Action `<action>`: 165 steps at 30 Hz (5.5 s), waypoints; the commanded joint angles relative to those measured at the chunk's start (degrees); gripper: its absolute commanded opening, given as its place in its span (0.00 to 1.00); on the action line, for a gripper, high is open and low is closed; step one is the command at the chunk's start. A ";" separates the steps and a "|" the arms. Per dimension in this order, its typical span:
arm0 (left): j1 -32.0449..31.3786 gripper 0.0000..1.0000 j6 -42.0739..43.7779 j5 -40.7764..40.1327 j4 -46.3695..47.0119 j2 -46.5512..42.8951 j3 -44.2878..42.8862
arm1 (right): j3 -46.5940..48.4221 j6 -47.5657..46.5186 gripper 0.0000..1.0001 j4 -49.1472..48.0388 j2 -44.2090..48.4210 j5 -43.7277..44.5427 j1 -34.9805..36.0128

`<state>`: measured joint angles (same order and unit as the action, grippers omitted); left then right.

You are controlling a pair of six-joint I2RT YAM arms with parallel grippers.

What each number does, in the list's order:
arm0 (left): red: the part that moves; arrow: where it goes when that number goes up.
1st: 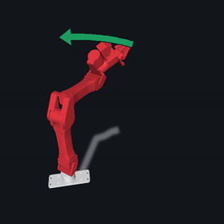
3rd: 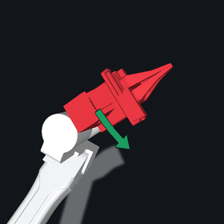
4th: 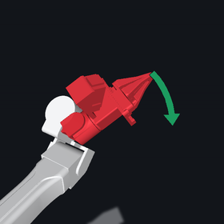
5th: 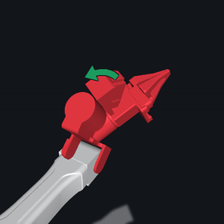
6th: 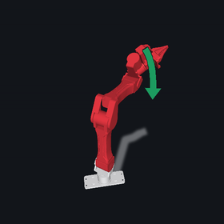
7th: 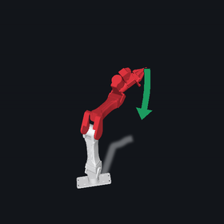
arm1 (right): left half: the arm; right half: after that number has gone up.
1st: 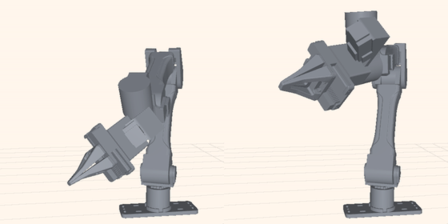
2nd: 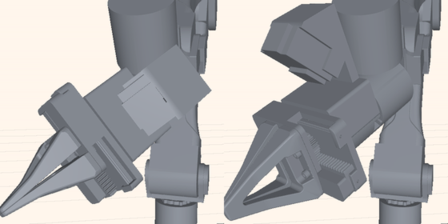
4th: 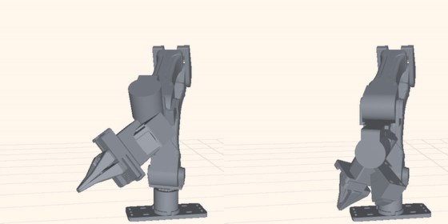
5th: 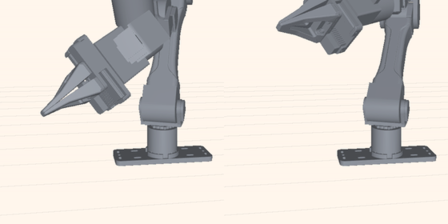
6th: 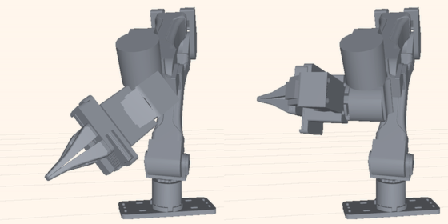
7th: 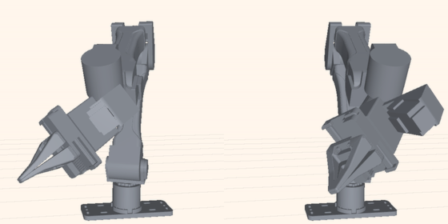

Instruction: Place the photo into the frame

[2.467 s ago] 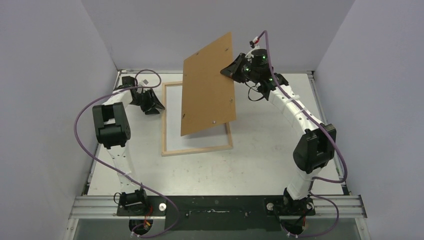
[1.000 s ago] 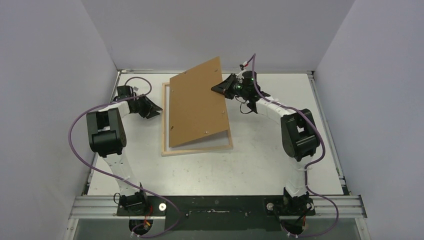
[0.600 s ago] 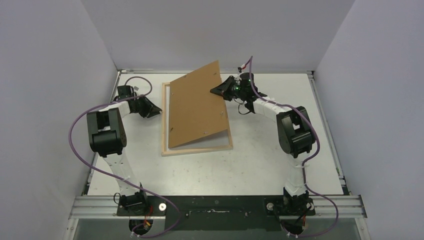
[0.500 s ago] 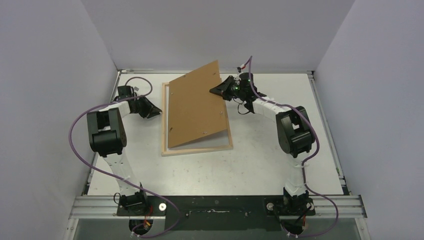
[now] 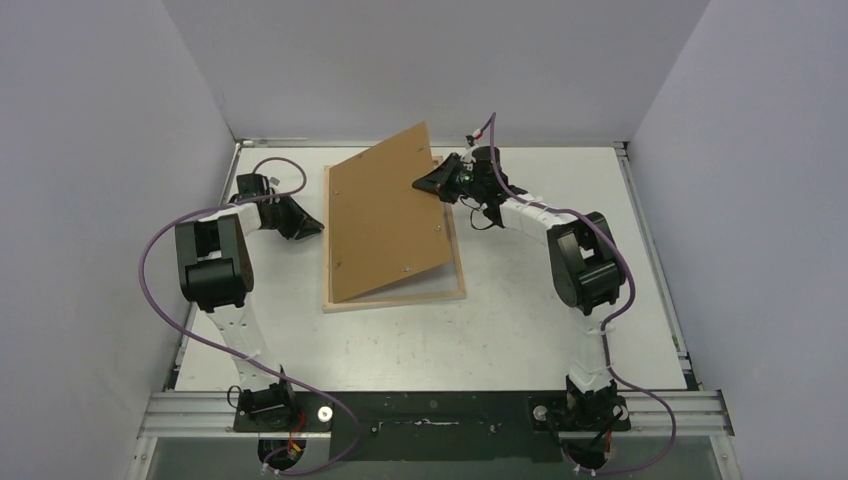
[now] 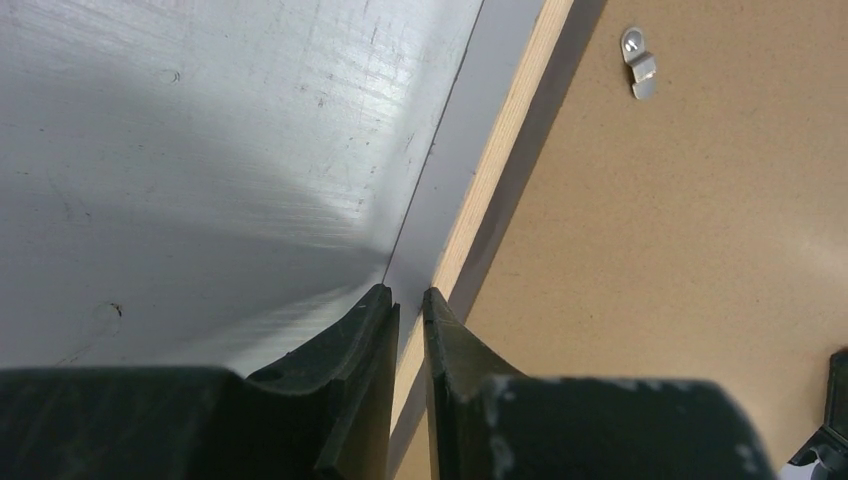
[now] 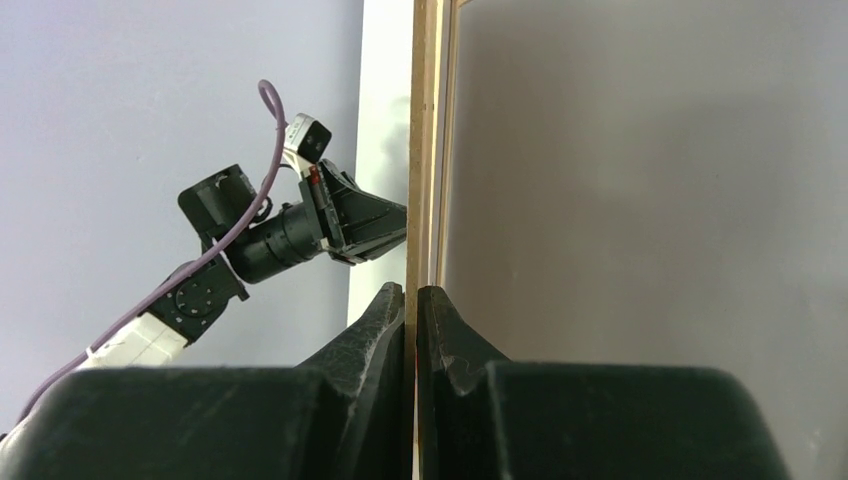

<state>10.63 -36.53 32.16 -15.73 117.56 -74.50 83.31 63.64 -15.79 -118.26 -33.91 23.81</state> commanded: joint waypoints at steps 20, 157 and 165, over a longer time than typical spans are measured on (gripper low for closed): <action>0.09 0.14 3.44 0.53 -3.35 2.24 -2.66 | 3.36 -1.80 0.00 -8.12 -3.81 -0.35 0.47; 0.71 0.29 5.60 3.09 -8.54 3.92 -7.15 | 26.75 -34.91 0.61 58.26 -5.55 24.51 0.18; 0.70 0.38 5.45 4.96 -7.10 3.81 -6.54 | 25.63 -36.44 0.43 59.66 -5.98 26.73 0.06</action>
<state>11.35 -32.32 35.90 -23.31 120.90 -79.90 109.47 28.69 43.11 -126.82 -9.28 24.12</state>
